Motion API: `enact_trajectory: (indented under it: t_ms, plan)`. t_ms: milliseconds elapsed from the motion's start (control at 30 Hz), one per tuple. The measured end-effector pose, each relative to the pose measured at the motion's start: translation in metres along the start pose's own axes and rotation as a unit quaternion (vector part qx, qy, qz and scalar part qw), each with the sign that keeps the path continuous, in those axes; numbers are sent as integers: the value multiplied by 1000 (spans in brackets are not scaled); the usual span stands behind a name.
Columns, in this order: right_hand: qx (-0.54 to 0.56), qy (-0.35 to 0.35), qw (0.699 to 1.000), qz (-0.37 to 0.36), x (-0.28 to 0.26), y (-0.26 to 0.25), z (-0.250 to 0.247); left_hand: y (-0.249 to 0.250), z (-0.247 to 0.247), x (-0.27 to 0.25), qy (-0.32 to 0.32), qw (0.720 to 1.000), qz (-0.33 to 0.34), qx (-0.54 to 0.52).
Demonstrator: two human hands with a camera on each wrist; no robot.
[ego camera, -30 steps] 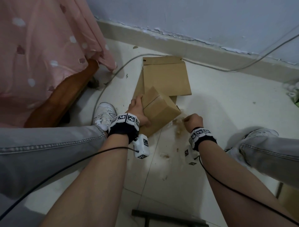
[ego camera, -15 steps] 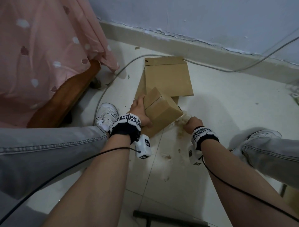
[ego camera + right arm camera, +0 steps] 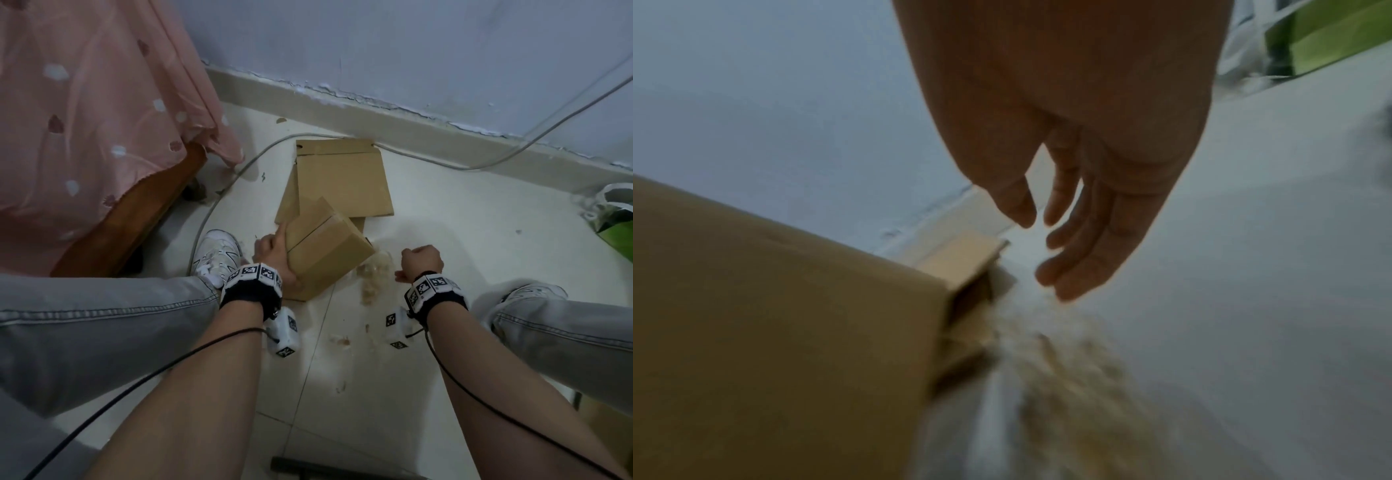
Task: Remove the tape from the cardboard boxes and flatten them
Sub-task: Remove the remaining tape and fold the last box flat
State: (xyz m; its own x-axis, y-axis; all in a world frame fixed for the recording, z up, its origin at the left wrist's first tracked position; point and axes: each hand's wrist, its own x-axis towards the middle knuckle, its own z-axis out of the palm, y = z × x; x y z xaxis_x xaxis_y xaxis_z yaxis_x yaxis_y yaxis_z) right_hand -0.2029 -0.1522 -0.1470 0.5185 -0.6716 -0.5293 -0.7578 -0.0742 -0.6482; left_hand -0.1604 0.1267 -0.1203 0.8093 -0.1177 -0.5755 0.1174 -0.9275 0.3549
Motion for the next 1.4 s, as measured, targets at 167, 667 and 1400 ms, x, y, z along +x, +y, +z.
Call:
enact_trajectory:
  t_ms: [167, 667, 1400]
  plan:
    - [-15, -218, 972, -86, -39, -78, 11, -21, 9, -11, 39, 994, -23, -104]
    - [-352, -217, 892, -183, -80, -123, -4, 21, -80, -36, 78, 964, 124, -221]
    - [-137, -350, 907, -189, -104, -100, 17, 30, -38, -31, 52, 993, 107, -11]
